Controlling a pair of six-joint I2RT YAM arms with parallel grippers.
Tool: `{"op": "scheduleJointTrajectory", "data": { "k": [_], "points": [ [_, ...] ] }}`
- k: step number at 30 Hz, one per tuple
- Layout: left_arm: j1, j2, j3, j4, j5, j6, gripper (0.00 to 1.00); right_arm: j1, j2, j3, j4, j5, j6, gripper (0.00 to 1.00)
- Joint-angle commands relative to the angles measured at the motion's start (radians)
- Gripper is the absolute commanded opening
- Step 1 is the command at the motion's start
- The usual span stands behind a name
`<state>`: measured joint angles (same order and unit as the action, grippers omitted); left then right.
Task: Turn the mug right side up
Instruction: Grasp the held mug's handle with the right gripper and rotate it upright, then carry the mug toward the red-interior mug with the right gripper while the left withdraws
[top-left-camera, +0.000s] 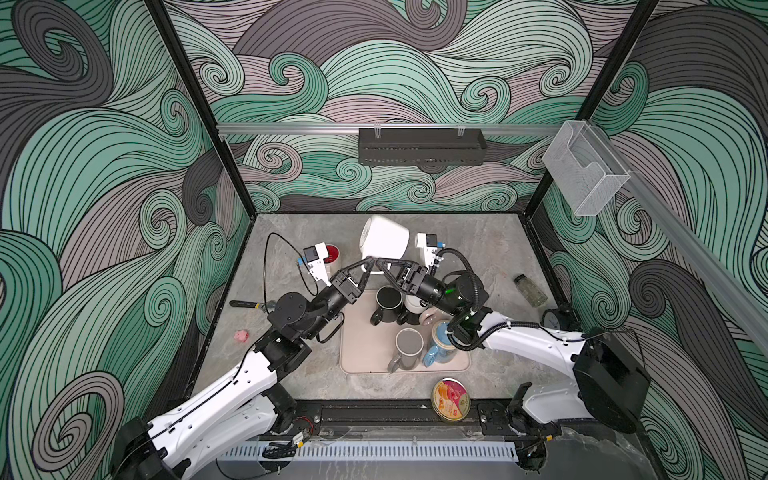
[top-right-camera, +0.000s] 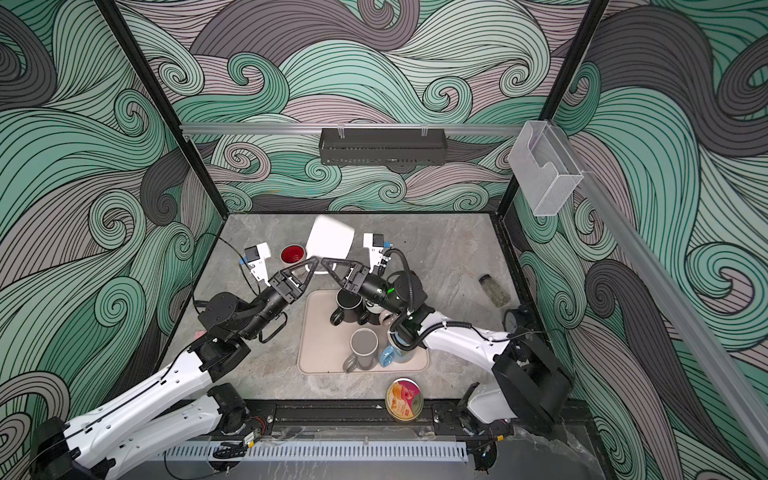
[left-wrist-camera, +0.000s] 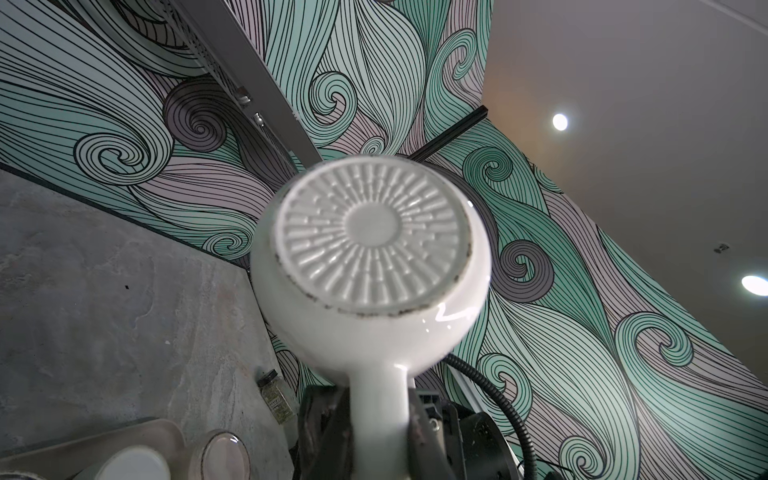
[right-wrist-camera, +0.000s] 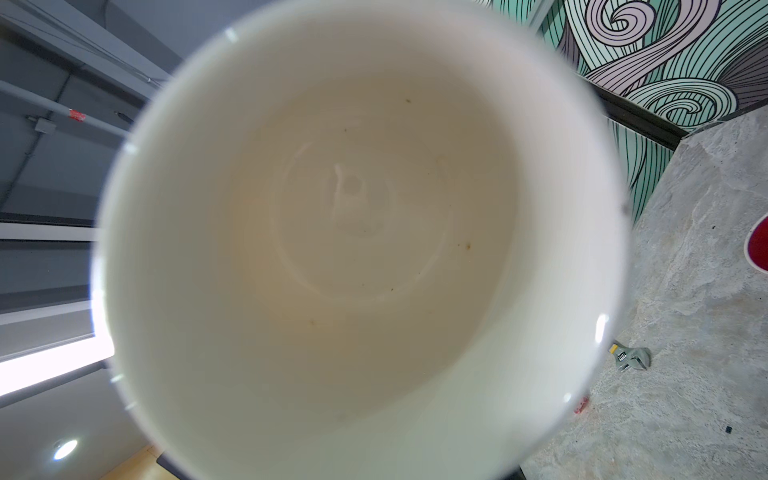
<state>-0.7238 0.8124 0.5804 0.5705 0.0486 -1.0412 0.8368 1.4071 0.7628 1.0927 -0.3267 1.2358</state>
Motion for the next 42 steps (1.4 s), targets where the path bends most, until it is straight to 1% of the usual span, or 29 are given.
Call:
{"op": "scheduleJointTrajectory", "data": {
  "k": [1, 4, 6, 7, 9, 11, 12, 15, 17, 20, 21, 22, 23, 24, 25, 26, 27, 29, 31, 32, 33, 34, 36, 38, 39, 42],
  "points": [
    [-0.002, -0.024, -0.011, 0.048, 0.073, -0.006, 0.0, -0.026, -0.004, 0.062, 0.094, 0.036, 0.015, 0.36],
    [-0.002, -0.026, -0.016, 0.028, 0.07, -0.006, 0.0, -0.028, 0.001, 0.078, 0.09, 0.037, 0.008, 0.34],
    [-0.002, -0.028, -0.022, 0.023, 0.066, -0.01, 0.0, -0.03, 0.005, 0.089, 0.087, 0.038, 0.004, 0.29],
    [-0.002, -0.028, -0.022, 0.016, 0.067, -0.01, 0.0, -0.031, 0.007, 0.094, 0.087, 0.038, 0.001, 0.25],
    [-0.002, -0.028, -0.025, 0.009, 0.065, -0.01, 0.0, -0.031, 0.013, 0.112, 0.074, 0.032, -0.002, 0.11],
    [-0.002, -0.028, -0.024, -0.001, 0.064, -0.007, 0.0, -0.031, 0.019, 0.126, 0.056, 0.025, -0.007, 0.02],
    [-0.002, -0.028, -0.024, -0.007, 0.065, -0.004, 0.0, -0.031, 0.022, 0.128, 0.06, 0.024, -0.006, 0.0],
    [-0.002, -0.029, -0.027, -0.017, 0.059, -0.003, 0.0, -0.031, 0.028, 0.135, 0.056, 0.029, -0.008, 0.0],
    [-0.002, -0.03, -0.026, -0.036, 0.048, 0.0, 0.0, -0.031, 0.028, 0.144, 0.02, 0.024, -0.012, 0.0],
    [-0.002, -0.037, -0.022, -0.072, 0.003, 0.011, 0.0, -0.031, 0.021, 0.167, -0.048, 0.005, -0.024, 0.0],
    [-0.002, -0.044, -0.017, -0.095, -0.019, 0.026, 0.06, -0.031, 0.018, 0.173, -0.069, 0.004, -0.028, 0.0],
    [0.0, -0.054, -0.012, -0.13, -0.038, 0.04, 0.3, -0.031, 0.013, 0.177, -0.089, 0.007, -0.036, 0.0],
    [0.002, -0.074, 0.006, -0.209, -0.067, 0.06, 0.62, -0.031, 0.007, 0.18, -0.112, 0.009, -0.05, 0.0],
    [0.003, -0.093, 0.04, -0.333, -0.114, 0.085, 0.81, -0.031, -0.002, 0.187, -0.147, 0.009, -0.069, 0.0],
    [0.004, -0.104, 0.083, -0.467, -0.171, 0.106, 0.9, -0.031, -0.011, 0.195, -0.191, 0.016, -0.085, 0.0],
    [0.01, -0.112, 0.136, -0.614, -0.237, 0.137, 0.95, -0.031, -0.022, 0.209, -0.257, 0.019, -0.109, 0.0],
    [0.016, -0.117, 0.177, -0.733, -0.294, 0.168, 0.97, -0.031, -0.033, 0.223, -0.312, 0.021, -0.138, 0.0],
    [0.024, -0.122, 0.238, -0.891, -0.375, 0.228, 0.99, -0.031, -0.046, 0.25, -0.423, 0.041, -0.184, 0.0],
    [0.024, -0.11, 0.285, -1.001, -0.428, 0.296, 0.99, -0.031, -0.053, 0.291, -0.542, 0.058, -0.247, 0.0],
    [0.025, -0.095, 0.311, -1.06, -0.453, 0.319, 0.98, -0.031, -0.049, 0.328, -0.637, 0.065, -0.278, 0.0],
    [0.025, -0.066, 0.337, -1.129, -0.472, 0.341, 0.95, -0.03, -0.041, 0.371, -0.726, 0.07, -0.325, 0.0],
    [0.024, -0.03, 0.366, -1.192, -0.494, 0.353, 0.92, -0.025, -0.036, 0.403, -0.809, 0.099, -0.356, 0.0],
    [0.025, 0.042, 0.403, -1.312, -0.57, 0.337, 0.91, 0.0, -0.019, 0.467, -0.936, 0.192, -0.442, 0.0],
    [0.024, 0.08, 0.397, -1.352, -0.604, 0.336, 0.91, 0.033, 0.018, 0.572, -1.122, 0.296, -0.521, 0.0],
    [0.027, 0.09, 0.388, -1.353, -0.604, 0.334, 0.91, 0.051, 0.047, 0.63, -1.2, 0.339, -0.56, 0.0],
    [0.027, 0.091, 0.354, -1.331, -0.577, 0.325, 0.91, 0.087, 0.141, 0.78, -1.362, 0.448, -0.639, 0.0]
  ]
}}
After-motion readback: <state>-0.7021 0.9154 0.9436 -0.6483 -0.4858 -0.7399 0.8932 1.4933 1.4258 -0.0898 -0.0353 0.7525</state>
